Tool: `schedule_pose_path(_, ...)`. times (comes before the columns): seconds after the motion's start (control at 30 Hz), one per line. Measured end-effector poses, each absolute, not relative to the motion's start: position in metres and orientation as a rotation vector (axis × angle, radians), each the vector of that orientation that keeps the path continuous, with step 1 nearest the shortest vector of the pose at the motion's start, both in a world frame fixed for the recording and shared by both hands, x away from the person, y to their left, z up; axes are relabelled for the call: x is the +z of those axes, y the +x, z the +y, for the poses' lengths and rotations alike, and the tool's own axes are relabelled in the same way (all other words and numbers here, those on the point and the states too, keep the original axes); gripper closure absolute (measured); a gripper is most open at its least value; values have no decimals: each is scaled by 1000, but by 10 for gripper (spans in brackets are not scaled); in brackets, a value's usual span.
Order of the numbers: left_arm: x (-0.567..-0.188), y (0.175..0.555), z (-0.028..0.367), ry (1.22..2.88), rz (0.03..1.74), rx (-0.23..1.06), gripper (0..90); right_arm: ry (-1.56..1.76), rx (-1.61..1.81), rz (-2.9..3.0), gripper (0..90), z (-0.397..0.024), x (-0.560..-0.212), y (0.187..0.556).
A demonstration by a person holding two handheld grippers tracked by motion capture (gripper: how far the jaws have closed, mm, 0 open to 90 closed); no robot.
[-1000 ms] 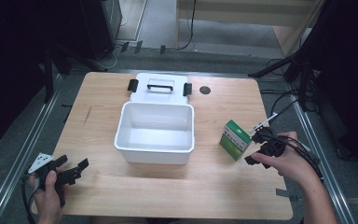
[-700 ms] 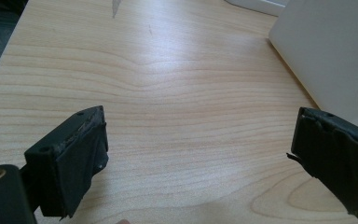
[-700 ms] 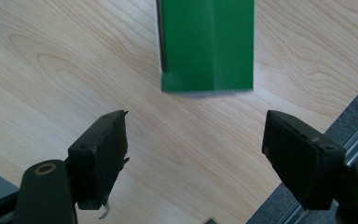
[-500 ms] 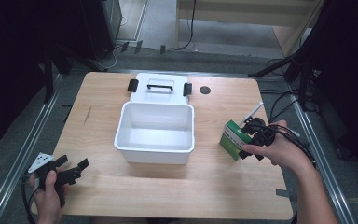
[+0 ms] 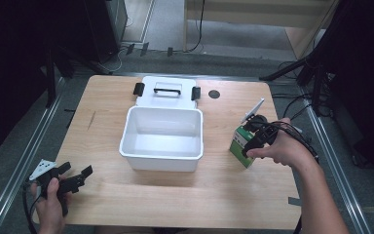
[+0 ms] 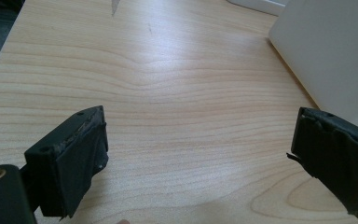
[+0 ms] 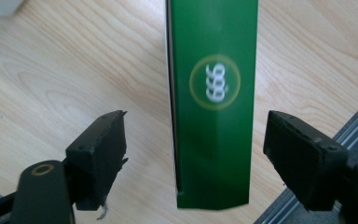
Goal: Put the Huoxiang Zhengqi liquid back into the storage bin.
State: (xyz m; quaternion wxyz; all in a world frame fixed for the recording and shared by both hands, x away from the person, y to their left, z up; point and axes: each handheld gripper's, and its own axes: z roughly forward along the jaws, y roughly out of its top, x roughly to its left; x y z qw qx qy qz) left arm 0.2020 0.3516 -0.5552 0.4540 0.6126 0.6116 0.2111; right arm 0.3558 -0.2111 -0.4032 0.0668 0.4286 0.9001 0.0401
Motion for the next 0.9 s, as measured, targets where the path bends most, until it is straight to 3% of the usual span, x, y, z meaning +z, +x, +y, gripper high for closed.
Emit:
schedule_pose_path(0.23,-555,202,352,1511,1510,519,45,1340,139,2715,376,-206,-405,367)
schedule_pose_path(0.37,-555,202,352,1510,1511,517,45,1335,155,2736,409,-204,-407,371)
schedule_pose_path(0.57,-555,202,352,1510,1511,516,45,1335,158,2748,580,-201,-410,377)
schedule_pose_path(0.7,-555,202,352,1510,1512,516,45,1311,154,2747,633,-201,-409,377)
schedule_pose_path(0.9,-555,202,352,1512,1513,515,45,1216,178,2778,644,-202,-405,375)
